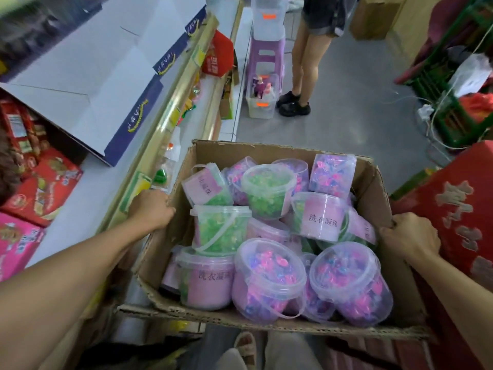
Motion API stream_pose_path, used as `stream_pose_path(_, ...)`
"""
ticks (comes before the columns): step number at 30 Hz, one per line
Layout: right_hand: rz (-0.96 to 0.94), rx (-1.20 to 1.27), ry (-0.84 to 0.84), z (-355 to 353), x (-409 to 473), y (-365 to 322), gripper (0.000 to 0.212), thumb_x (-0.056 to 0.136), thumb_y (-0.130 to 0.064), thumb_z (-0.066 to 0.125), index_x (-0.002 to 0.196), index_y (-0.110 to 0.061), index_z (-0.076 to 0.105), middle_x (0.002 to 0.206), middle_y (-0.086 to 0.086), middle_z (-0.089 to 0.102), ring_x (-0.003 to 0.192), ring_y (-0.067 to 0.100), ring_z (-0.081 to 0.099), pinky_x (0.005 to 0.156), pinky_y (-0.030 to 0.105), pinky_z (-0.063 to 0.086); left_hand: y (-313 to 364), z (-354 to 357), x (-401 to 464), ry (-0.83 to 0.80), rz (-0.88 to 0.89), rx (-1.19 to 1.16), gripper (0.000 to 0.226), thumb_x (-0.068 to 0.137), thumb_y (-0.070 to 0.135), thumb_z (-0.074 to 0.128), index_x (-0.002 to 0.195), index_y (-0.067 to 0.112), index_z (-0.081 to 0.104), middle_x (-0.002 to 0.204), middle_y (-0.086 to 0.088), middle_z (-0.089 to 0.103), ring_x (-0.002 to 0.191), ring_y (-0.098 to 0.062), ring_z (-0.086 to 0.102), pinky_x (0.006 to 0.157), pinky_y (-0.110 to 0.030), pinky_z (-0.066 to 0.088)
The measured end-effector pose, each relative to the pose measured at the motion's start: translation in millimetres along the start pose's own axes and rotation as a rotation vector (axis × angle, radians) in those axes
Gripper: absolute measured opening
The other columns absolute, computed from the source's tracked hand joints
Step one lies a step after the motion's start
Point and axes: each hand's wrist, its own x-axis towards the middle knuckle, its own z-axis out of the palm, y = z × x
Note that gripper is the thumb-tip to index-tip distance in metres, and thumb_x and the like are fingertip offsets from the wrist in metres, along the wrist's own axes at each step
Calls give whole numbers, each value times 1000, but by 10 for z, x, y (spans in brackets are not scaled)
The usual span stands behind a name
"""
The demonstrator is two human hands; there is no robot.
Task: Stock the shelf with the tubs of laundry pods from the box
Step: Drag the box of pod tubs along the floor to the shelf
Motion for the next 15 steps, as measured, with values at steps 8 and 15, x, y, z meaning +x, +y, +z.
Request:
stream_pose_path(8,-11,-24,3,43,1064,-479,27,81,-25,61,93,-2,68,99,28,62,93,45,59,77,39,47,324,-105,787,17,-90,7,28,81,33,65,83,5,66,93,-19,67,89,-36,63,69,-33,48)
stream_pose_path(15,-77,-12,-19,13,1887,-843,30,76,-13,60,53,-14,41,79,23,56,86,45,59,68,35,41,542,-87,1404,-14,-112,17,28,81,35,63,79,7,63,91,-19,67,85,-37,63,63,-31,45)
